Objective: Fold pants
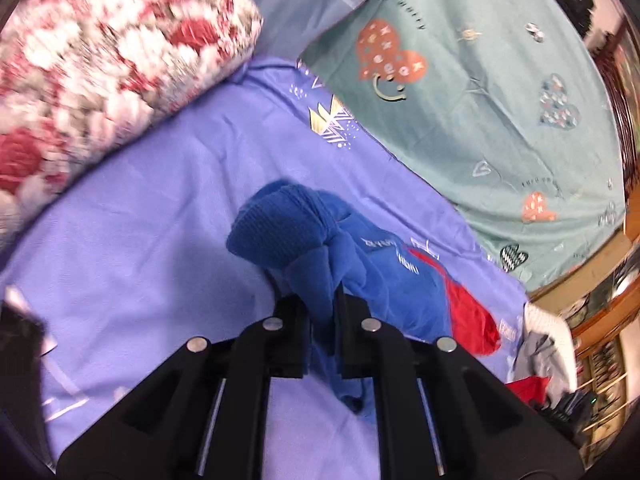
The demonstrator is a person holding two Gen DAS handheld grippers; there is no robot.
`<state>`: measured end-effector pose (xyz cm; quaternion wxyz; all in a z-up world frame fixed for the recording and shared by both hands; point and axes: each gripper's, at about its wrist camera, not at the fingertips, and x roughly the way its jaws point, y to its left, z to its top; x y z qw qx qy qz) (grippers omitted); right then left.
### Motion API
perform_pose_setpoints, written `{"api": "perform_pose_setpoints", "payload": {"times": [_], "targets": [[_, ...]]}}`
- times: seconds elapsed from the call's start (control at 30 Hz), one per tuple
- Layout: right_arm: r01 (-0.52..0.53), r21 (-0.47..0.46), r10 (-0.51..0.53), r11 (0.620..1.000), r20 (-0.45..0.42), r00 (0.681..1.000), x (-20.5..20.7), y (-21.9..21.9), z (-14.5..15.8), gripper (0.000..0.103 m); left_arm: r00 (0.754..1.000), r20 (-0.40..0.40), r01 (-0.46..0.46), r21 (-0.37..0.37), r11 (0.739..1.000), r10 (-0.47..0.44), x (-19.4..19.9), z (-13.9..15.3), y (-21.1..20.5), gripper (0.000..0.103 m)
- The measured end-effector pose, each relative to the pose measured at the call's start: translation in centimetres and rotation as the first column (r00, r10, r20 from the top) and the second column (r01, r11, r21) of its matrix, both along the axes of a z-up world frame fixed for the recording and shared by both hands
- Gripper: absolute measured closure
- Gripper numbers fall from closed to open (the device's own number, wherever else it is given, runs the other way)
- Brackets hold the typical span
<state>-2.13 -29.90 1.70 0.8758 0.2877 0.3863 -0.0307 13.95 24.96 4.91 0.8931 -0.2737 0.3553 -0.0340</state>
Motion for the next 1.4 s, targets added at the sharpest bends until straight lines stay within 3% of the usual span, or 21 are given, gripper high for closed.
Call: {"api": "perform_pose_setpoints", "payload": {"times": [0.1, 0.2, 0.33, 0.4, 0.43, 0.47, 0.57, 0.63, 0.73, 0.8, 0.87, 0.97, 1.03, 1.13, 1.27, 1.33, 1.4], "targets": [[-0.01, 0.045, 0.013, 0.999, -0.074, 0.997, -2.4, -1.0, -2.6, 0.091, 1.0, -0.023, 0.008, 0.013, 1.0, -0.008, -3.3, -0.7, 0.0, 0.095], [0.008, 0.079, 0.004, 0.997, -0.16, 0.987, -3.9, -1.3, -6.4, 0.091, 0.994, -0.106, 0.015, 0.014, 1.0, -0.013, -6.1, -4.0, 0.0, 0.095], [0.035, 0.09, -0.013, 0.995, -0.239, 0.971, -5.0, -1.9, -10.1, 0.085, 0.963, -0.269, 0.013, 0.016, 1.0, -0.008, -7.3, -9.9, 0.5, 0.089], [0.072, -0.03, -0.077, 0.997, -0.246, 0.966, -5.4, -1.9, -9.3, 0.043, 0.951, -0.308, -0.005, 0.0, 1.0, 0.004, -7.6, -11.3, 1.1, 0.08], [0.101, -0.095, -0.12, 0.99, -0.222, 0.968, -5.6, -2.0, -8.3, 0.038, 0.948, -0.317, -0.018, -0.002, 1.0, 0.017, -7.8, -11.4, 1.5, 0.072], [0.121, -0.162, -0.149, 0.979, -0.17, 0.974, -6.1, -1.9, -7.1, 0.036, 0.947, -0.321, -0.031, 0.006, 0.999, 0.031, -7.8, -11.3, 1.8, 0.053], [0.091, -0.29, -0.128, 0.953, -0.109, 0.986, -6.5, -0.6, -5.1, 0.036, 0.951, -0.274, -0.105, 0.139, 0.985, 0.14, -8.7, -9.1, 2.6, 0.026], [0.005, -0.285, -0.04, 0.959, -0.119, 0.992, -5.8, 0.8, -5.0, 0.036, 0.956, -0.237, -0.128, 0.188, 0.974, 0.172, -9.3, -7.6, 2.8, 0.024], [-0.07, -0.216, 0.037, 0.974, -0.15, 0.988, -4.8, 2.0, -6.4, 0.038, 0.96, -0.216, -0.138, 0.195, 0.971, 0.18, -9.5, -6.7, 2.9, 0.023], [-0.086, -0.232, 0.039, 0.969, -0.201, 0.979, -4.4, 2.7, -7.5, 0.049, 0.962, -0.228, -0.108, 0.19, 0.976, 0.151, -9.2, -6.9, 2.1, 0.022], [-0.074, -0.286, -0.01, 0.955, -0.28, 0.96, -4.0, 2.0, -9.1, 0.052, 0.965, -0.237, -0.063, 0.192, 0.979, 0.108, -8.5, -7.4, 1.2, 0.021], [-0.031, -0.305, -0.059, 0.952, -0.282, 0.958, -4.5, 1.1, -9.3, 0.05, 0.943, -0.312, -0.015, 0.31, 0.951, 0.117, -6.8, -9.6, -0.6, 0.02], [-0.01, -0.292, -0.068, 0.956, -0.254, 0.965, -4.9, 0.8, -8.5, 0.048, 0.92, -0.367, 0.005, 0.353, 0.936, 0.133, -6.0, -11.0, -1.1, 0.02], [0.029, -0.31, -0.081, 0.95, -0.157, 0.984, -5.4, 0.7, -6.0, 0.045, 0.918, -0.376, 0.004, 0.334, 0.942, 0.13, -5.5, -10.8, -0.9, 0.02], [0.104, -0.32, -0.127, 0.942, -0.049, 0.991, -4.2, -0.3, -2.2, 0.032, 0.948, -0.288, -0.018, 0.376, 0.926, 0.136, -3.8, -6.8, -0.7, 0.017], [0.114, -0.31, -0.125, 0.944, -0.015, 0.992, -2.7, 0.2, -1.0, 0.032, 0.973, -0.21, -0.013, 0.352, 0.936, 0.092, -2.1, -4.3, -0.6, 0.009], [0.095, -0.293, -0.097, 0.951, 0.007, 0.995, -1.4, 1.1, 0.1, 0.031, 0.983, -0.174, 0.014, 0.377, 0.926, 0.055, -0.1, -3.1, -1.2, 0.009]]}}
